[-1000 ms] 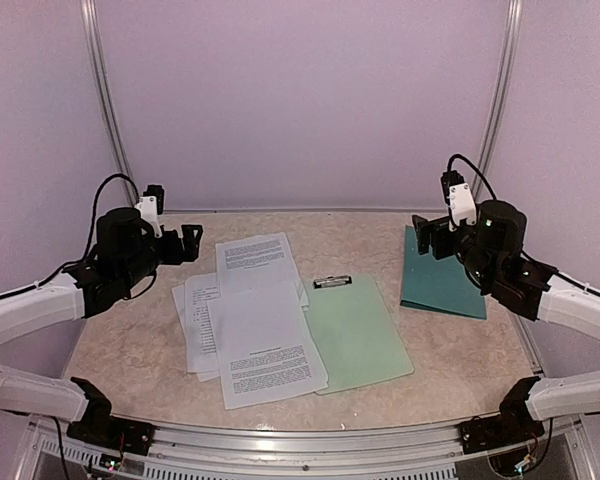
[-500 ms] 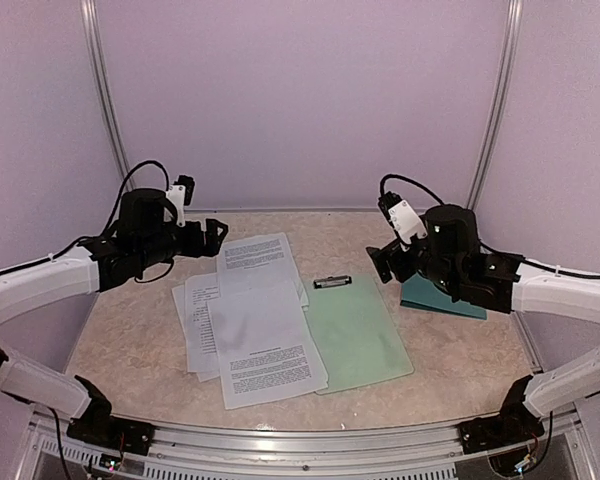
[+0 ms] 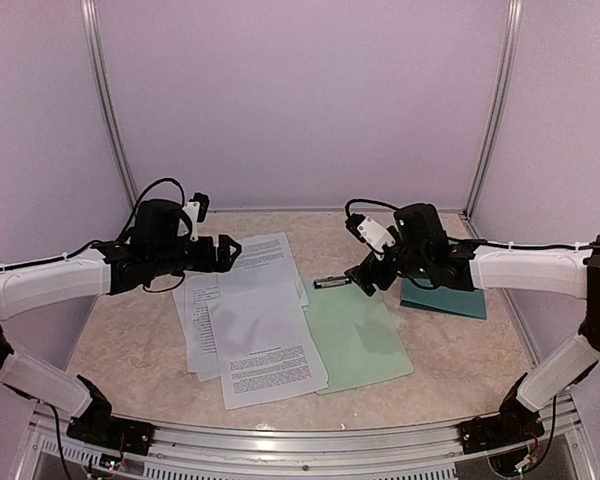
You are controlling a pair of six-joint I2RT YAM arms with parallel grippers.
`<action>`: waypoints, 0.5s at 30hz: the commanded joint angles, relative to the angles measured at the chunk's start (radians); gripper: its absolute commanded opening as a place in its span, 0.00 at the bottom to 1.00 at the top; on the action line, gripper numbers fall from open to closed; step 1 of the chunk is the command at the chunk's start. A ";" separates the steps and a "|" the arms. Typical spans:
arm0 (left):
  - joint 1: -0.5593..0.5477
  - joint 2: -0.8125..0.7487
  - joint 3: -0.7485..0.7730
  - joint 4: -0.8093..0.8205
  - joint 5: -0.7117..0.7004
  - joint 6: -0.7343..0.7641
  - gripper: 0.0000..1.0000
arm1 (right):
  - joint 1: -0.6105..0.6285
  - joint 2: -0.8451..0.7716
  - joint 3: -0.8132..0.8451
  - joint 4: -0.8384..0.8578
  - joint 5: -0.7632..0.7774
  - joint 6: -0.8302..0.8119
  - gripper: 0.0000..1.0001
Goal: Put the files into the folder
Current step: Pick up the file from the center of the board.
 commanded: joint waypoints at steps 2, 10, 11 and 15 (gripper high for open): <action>-0.051 -0.043 -0.098 -0.029 -0.002 -0.201 0.99 | -0.029 0.099 0.108 0.004 -0.137 0.105 0.97; -0.080 -0.192 -0.255 -0.163 0.009 -0.470 0.98 | 0.138 0.223 0.077 0.151 -0.128 0.433 0.93; -0.080 -0.215 -0.264 -0.192 0.002 -0.493 0.97 | 0.156 0.240 0.075 0.168 -0.136 0.466 0.92; -0.082 -0.283 -0.311 -0.216 0.023 -0.568 0.93 | 0.192 0.306 0.064 0.245 -0.137 0.590 0.88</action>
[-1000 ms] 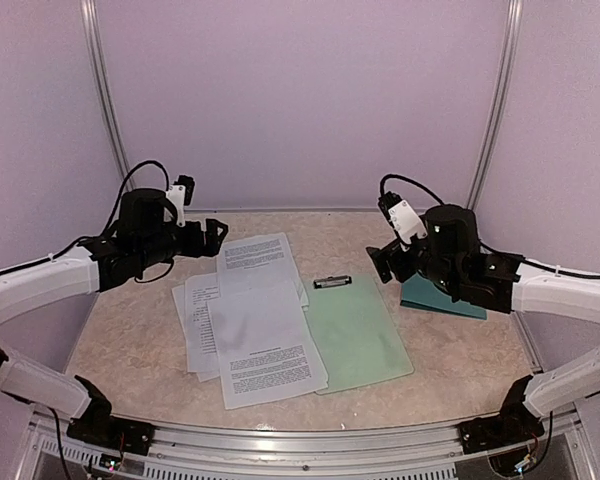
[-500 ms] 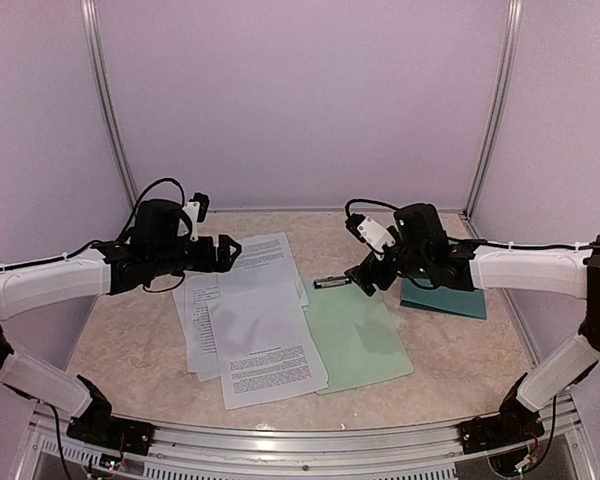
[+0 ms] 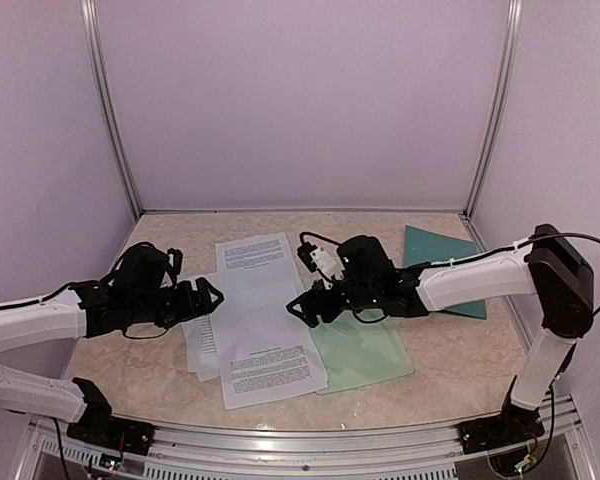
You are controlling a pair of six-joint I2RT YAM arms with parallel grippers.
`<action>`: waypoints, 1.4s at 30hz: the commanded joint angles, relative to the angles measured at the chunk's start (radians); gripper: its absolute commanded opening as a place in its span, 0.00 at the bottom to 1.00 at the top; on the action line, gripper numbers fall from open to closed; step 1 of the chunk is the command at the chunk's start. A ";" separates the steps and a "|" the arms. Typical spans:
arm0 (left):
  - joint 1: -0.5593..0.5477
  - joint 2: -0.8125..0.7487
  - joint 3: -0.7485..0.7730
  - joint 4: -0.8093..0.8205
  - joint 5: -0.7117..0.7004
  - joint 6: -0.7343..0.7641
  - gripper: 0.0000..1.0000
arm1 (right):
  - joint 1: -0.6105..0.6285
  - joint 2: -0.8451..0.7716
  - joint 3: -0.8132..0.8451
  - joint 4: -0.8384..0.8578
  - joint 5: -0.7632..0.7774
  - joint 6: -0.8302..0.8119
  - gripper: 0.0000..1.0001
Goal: Put the files into the folder
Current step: Pick up the file from the center of the board.
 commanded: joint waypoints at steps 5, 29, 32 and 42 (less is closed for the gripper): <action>-0.007 -0.024 -0.055 -0.071 0.026 -0.170 0.87 | 0.020 0.118 0.010 0.067 -0.007 0.233 0.81; -0.007 0.279 -0.057 0.183 0.147 -0.251 0.69 | -0.074 0.239 -0.062 0.204 -0.247 0.395 0.59; -0.007 0.288 -0.065 0.197 0.147 -0.260 0.68 | -0.079 0.266 -0.056 0.221 -0.278 0.411 0.56; -0.020 0.311 -0.094 0.245 0.132 -0.284 0.68 | -0.079 0.308 -0.062 0.282 -0.339 0.469 0.49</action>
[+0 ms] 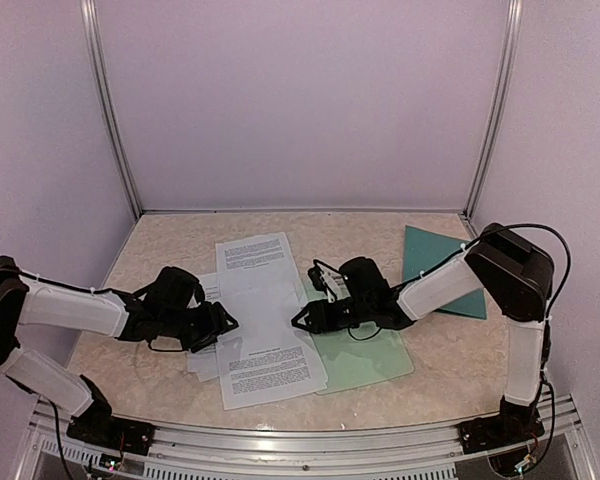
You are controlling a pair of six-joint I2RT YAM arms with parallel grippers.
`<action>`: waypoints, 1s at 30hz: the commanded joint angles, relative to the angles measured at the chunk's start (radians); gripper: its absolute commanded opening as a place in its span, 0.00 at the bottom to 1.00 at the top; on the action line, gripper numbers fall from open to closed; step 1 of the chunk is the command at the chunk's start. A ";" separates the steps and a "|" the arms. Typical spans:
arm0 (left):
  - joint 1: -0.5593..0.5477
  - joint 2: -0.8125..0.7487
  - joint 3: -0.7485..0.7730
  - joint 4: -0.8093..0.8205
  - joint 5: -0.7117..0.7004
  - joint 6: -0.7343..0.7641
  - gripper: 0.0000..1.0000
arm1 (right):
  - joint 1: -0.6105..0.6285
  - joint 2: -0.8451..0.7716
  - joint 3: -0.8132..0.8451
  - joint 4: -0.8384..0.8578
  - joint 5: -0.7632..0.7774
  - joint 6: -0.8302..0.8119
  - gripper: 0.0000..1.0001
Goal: Put the files into the folder
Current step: Pick up the file from the center of the board.
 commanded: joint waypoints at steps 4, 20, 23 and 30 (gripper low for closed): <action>-0.018 0.024 -0.034 0.038 -0.015 -0.012 0.67 | -0.005 0.053 -0.016 0.051 -0.054 0.065 0.47; -0.062 0.037 -0.047 0.037 -0.083 -0.032 0.66 | -0.014 -0.001 0.001 -0.132 0.120 0.069 0.46; -0.071 0.033 -0.046 0.024 -0.119 -0.033 0.66 | -0.015 -0.018 0.034 -0.226 0.177 0.035 0.49; -0.079 0.023 -0.042 0.001 -0.151 -0.028 0.66 | -0.018 0.034 0.101 -0.283 0.101 0.005 0.46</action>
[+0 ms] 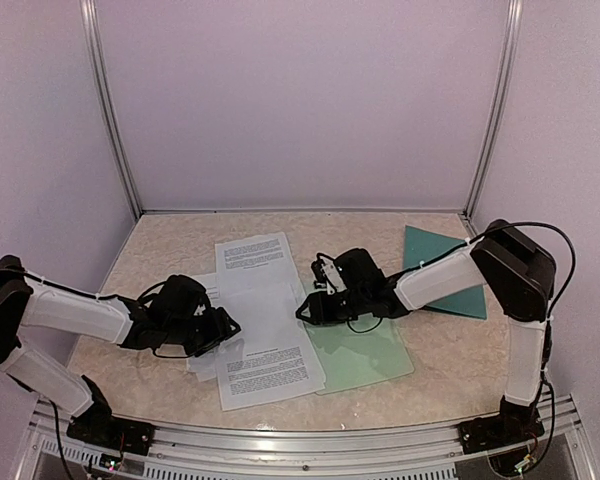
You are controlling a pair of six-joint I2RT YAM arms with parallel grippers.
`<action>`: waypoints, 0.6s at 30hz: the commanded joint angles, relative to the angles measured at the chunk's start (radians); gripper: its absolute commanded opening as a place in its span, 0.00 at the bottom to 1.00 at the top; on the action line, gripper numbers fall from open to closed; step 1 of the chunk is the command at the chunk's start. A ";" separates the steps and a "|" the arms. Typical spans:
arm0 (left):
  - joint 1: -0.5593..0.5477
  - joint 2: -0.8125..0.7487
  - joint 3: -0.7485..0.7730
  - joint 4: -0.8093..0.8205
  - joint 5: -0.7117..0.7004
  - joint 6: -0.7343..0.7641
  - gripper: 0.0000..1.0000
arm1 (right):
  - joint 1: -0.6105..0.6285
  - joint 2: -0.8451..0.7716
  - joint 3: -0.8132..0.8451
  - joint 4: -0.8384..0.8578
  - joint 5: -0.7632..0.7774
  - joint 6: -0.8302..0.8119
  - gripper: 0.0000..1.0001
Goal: Put the files into the folder
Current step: Pick up the file from the center of the board.
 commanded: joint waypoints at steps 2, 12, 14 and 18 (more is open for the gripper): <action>-0.010 0.003 -0.016 -0.053 -0.048 0.001 0.66 | -0.012 0.060 0.013 -0.080 -0.065 -0.010 0.45; -0.018 0.005 -0.007 -0.063 -0.060 0.009 0.66 | -0.010 0.118 0.027 -0.005 -0.173 0.047 0.39; -0.019 0.003 -0.009 -0.063 -0.063 0.008 0.66 | -0.011 0.119 0.023 0.000 -0.178 0.054 0.38; -0.024 0.003 -0.007 -0.062 -0.065 0.011 0.66 | -0.010 0.123 0.012 0.046 -0.208 0.090 0.36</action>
